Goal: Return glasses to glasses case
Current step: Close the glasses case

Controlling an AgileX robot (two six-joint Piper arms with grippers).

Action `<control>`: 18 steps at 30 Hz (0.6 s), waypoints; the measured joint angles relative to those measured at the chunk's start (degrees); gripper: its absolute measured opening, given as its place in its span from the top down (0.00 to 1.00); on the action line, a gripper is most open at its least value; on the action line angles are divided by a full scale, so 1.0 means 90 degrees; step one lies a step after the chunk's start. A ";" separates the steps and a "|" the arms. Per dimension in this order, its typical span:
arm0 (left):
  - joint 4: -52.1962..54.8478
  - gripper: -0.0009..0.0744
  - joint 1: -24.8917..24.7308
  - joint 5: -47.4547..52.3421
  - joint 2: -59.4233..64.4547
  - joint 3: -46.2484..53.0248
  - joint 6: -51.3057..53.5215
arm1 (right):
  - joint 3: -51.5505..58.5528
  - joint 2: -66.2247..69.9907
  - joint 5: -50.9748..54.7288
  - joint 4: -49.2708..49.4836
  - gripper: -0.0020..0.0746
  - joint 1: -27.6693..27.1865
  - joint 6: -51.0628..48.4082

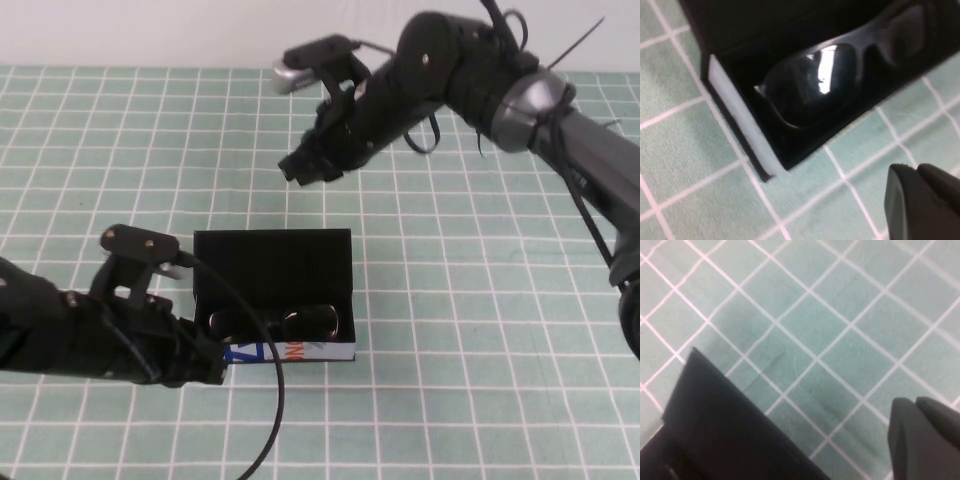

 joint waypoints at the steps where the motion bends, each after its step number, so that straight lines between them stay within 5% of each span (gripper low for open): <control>1: -0.0144 0.99 -0.0012 -0.0049 0.0098 0.0000 0.0136 | 0.0000 0.0063 0.0000 0.0074 0.99 -0.0031 0.0000; 11: -0.1435 0.99 -0.0027 -0.0076 0.0899 0.0000 0.1273 | 0.0000 0.0598 0.0153 0.0498 0.99 -0.0200 -0.0091; 18: -0.2174 0.99 -0.0027 -0.0222 0.1032 0.0000 0.1953 | 0.0000 0.0675 0.0492 0.1327 0.99 -0.0214 -0.1203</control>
